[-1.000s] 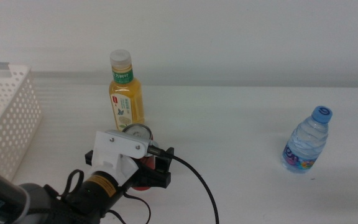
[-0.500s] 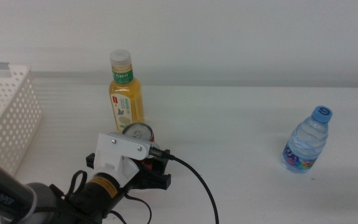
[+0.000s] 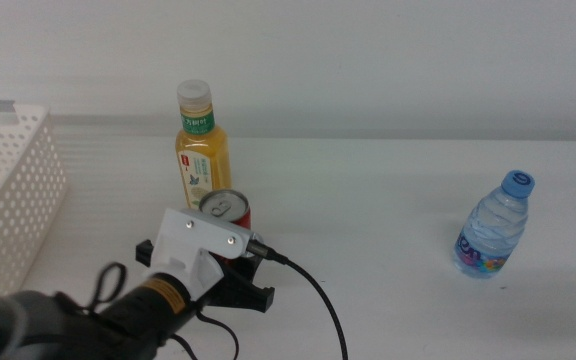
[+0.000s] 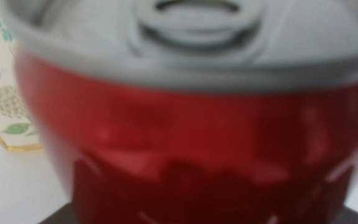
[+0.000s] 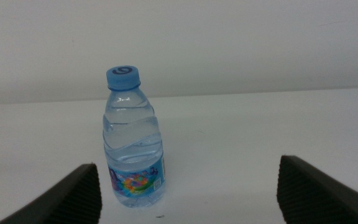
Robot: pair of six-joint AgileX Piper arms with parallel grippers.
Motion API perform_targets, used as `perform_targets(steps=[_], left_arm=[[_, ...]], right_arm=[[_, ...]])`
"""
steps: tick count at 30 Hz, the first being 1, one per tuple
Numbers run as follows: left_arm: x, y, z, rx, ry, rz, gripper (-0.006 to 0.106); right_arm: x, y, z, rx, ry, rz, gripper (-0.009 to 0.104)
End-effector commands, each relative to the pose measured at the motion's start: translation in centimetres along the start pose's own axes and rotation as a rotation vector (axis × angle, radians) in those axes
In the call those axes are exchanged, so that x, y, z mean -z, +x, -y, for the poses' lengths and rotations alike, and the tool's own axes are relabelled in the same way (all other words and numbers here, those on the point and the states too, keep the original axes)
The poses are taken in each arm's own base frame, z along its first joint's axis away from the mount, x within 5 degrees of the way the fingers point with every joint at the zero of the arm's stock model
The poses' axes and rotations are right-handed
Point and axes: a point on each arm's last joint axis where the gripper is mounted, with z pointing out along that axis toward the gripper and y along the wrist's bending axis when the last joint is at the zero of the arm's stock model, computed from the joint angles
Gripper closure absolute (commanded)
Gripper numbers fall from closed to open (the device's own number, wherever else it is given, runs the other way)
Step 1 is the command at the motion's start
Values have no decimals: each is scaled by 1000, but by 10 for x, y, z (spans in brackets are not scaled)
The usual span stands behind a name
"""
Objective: Use arms to grab the bottles and put them into the dustbin to the left of the table.
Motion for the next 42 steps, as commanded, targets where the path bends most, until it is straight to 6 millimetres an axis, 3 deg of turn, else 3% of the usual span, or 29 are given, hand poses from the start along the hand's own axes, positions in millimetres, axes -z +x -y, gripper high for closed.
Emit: perform_targets(steps=[1, 9, 15, 21, 35, 42], left_arm=[[11, -18, 2, -19, 4, 28, 102], [63, -55, 0, -15, -11, -77, 102], [96, -64, -3, 76, 31, -179, 102], [106, -75, -11, 83, 91, -340, 102], [118, -119, -14, -6, 107, -504, 102], [131, -152, -35, -24, 87, -656, 102]], right_arm=[[-1, 12, 0, 8, 7, -4, 19], [-1, 12, 0, 8, 7, -4, 19], [-1, 12, 0, 8, 7, -4, 19], [-1, 12, 0, 8, 7, -4, 19], [-1, 12, 0, 8, 7, -4, 19], [-1, 12, 0, 8, 7, -4, 19]])
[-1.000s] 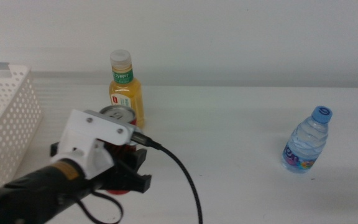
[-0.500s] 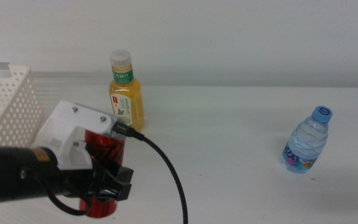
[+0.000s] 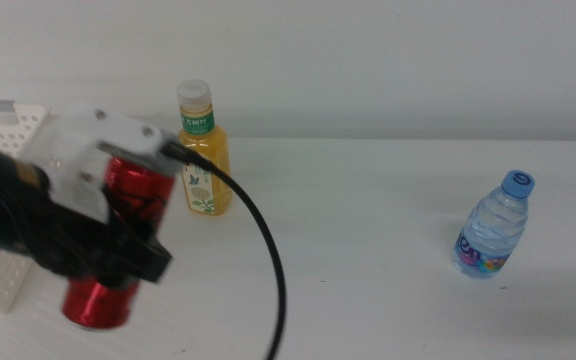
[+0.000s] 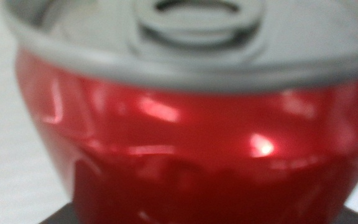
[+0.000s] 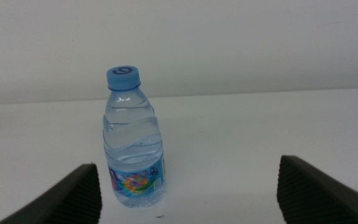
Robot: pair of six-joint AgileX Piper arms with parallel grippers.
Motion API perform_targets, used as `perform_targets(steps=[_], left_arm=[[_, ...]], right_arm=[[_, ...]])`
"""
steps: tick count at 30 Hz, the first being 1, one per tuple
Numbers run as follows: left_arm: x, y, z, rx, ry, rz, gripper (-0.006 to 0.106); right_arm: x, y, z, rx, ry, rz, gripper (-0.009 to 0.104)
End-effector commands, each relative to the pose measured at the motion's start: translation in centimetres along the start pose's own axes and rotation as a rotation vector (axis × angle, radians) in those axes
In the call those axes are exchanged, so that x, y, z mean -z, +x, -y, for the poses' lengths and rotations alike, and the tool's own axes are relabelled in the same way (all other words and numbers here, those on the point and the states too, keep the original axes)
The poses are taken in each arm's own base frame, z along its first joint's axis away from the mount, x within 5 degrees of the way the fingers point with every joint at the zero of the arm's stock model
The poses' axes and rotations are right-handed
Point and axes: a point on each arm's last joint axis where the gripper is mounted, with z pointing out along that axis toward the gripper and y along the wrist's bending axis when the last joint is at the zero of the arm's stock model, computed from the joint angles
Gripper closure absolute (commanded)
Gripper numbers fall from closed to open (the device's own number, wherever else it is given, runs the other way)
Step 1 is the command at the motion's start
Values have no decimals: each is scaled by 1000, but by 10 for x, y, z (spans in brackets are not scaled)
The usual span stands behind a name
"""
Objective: Use arms to grab the bottles and put them into the dustbin to the left of the table.
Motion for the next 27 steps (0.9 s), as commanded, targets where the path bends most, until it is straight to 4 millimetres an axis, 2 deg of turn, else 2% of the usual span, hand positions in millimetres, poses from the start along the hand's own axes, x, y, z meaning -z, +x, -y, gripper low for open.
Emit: perform_targets(steps=[1, 6, 10, 16, 21, 27], left_arm=[[11, -7, -8, 8, 17, -20, 102], [24, -21, -37, 27, 38, -58, 102], [35, -30, -75, 55, -7, -95, 102], [42, -43, -153, 159, -56, -135, 102], [38, -46, -212, 226, -144, -168, 102], [26, -34, -257, 248, -232, -270, 102]], right_arm=[[-1, 12, 0, 8, 7, -4, 19], [-1, 12, 0, 8, 7, -4, 19], [-1, 12, 0, 8, 7, -4, 19], [-1, 12, 0, 8, 7, -4, 19], [-1, 12, 0, 8, 7, -4, 19], [-1, 12, 0, 8, 7, -4, 19]])
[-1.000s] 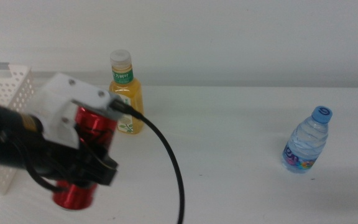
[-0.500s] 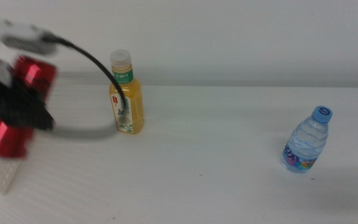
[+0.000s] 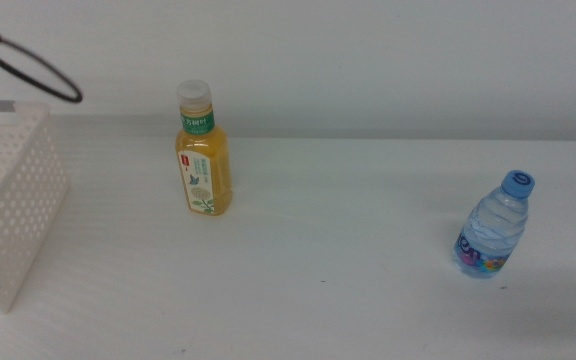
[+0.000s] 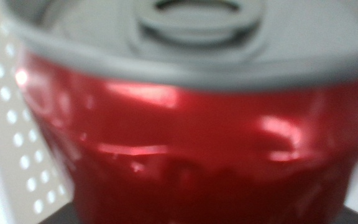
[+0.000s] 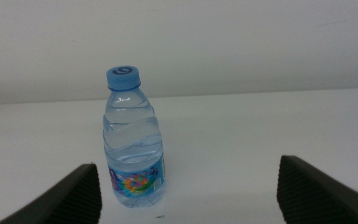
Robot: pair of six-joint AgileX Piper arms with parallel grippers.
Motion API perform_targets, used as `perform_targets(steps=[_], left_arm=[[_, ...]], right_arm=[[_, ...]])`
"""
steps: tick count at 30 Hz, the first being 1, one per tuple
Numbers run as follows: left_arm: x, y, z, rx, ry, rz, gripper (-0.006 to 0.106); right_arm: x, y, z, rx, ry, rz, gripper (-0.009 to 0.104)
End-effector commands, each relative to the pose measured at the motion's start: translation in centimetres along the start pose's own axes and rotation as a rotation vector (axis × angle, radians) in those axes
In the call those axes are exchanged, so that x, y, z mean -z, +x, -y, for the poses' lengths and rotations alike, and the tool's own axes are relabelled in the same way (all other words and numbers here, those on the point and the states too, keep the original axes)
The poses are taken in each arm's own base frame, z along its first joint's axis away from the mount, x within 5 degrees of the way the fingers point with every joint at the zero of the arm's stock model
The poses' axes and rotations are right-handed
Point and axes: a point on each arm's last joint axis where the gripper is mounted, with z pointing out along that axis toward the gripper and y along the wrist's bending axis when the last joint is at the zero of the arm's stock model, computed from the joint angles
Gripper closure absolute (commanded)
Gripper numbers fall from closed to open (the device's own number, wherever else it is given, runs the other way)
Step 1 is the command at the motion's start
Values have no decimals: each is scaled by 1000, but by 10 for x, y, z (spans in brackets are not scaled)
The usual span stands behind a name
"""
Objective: Use arms to grab the bottles and put them into the dustbin to the left of the table.
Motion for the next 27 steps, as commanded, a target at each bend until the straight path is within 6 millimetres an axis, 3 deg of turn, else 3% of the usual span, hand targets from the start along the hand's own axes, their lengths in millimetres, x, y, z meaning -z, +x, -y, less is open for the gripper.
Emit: perform_targets(steps=[1, 7, 12, 15, 17, 20, 21, 24, 27], left_arm=[[-7, 7, -7, 4, 29, -91, 102], [-44, 9, -27, 26, 30, -139, 102], [-64, 12, -34, 35, 21, -208, 102], [-73, 12, -35, 39, 37, -219, 96], [-75, 13, -35, 40, 40, -224, 86], [-77, 13, -36, 45, 37, -232, 63], [-77, 14, -37, 55, 21, -243, 42], [-76, 15, -38, 53, 7, -255, 10], [-67, 17, -38, 96, -16, -262, 7]], right_arm=[[-1, 12, 0, 8, 7, -4, 19], [-1, 12, 0, 8, 7, -4, 19], [-1, 12, 0, 8, 7, -4, 19], [-1, 12, 0, 8, 7, -4, 19], [-1, 12, 0, 8, 7, -4, 19], [-1, 12, 0, 8, 7, -4, 19], [-1, 12, 0, 8, 7, -4, 19], [-1, 12, 0, 8, 7, -4, 19], [-1, 12, 0, 8, 7, -4, 19]])
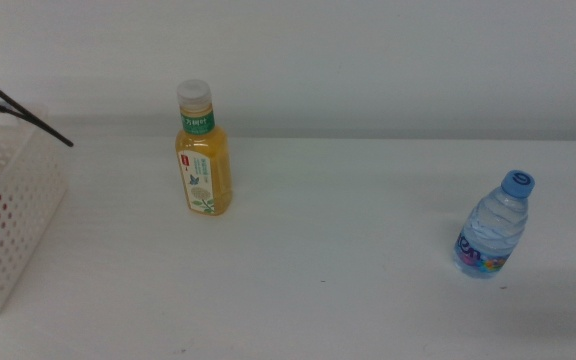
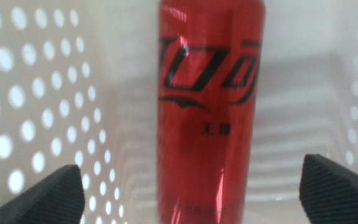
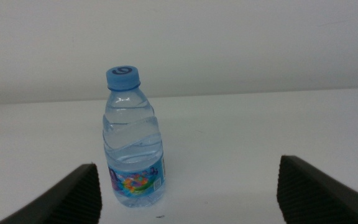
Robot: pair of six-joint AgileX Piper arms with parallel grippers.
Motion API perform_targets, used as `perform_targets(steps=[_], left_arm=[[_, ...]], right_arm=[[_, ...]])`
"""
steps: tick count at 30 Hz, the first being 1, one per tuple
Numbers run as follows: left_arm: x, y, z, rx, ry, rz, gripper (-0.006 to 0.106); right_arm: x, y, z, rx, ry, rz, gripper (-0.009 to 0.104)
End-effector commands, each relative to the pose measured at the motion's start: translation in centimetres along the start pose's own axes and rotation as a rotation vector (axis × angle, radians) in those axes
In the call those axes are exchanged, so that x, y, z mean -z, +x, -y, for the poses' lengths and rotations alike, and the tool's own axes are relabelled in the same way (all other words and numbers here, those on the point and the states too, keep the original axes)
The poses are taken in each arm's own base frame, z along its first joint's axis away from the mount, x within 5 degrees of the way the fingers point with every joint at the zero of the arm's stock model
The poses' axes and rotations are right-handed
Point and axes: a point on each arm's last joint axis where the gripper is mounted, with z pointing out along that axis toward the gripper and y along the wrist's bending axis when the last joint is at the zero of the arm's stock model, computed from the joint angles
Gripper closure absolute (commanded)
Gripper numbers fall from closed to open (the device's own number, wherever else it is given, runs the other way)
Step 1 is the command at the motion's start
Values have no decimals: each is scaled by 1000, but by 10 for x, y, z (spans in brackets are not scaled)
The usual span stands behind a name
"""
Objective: Use arms to grab the bottles and put them into the dustbin to the left of the table.
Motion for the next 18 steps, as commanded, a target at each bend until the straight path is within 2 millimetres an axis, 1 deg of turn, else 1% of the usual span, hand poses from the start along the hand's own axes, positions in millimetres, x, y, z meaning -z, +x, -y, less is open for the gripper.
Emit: perform_targets(steps=[1, 4, 5, 7, 9, 10, 12, 14, 18], left_arm=[[15, 7, 2, 32, 0, -19, 7], [39, 12, 10, 64, -16, 16, 7], [51, 14, 14, 78, -23, 39, 7], [77, 19, 25, 112, -42, 107, 7], [105, 24, 42, 149, -47, 185, 7], [115, 27, 50, 153, -50, 210, 7], [137, 38, 75, 126, -50, 269, 7], [152, 49, 100, 83, -62, 339, 7], [181, 86, 149, -38, -127, 567, 7]], right_arm=[[-1, 12, 0, 8, 7, -4, 19], [-1, 12, 0, 8, 7, -4, 19], [-1, 12, 0, 8, 7, -4, 19], [-1, 12, 0, 8, 7, -4, 19], [-1, 12, 0, 8, 7, -4, 19], [-1, 12, 0, 8, 7, -4, 19], [-1, 12, 0, 8, 7, -4, 19], [-1, 12, 0, 8, 7, -4, 19], [-1, 12, 0, 8, 7, -4, 19]])
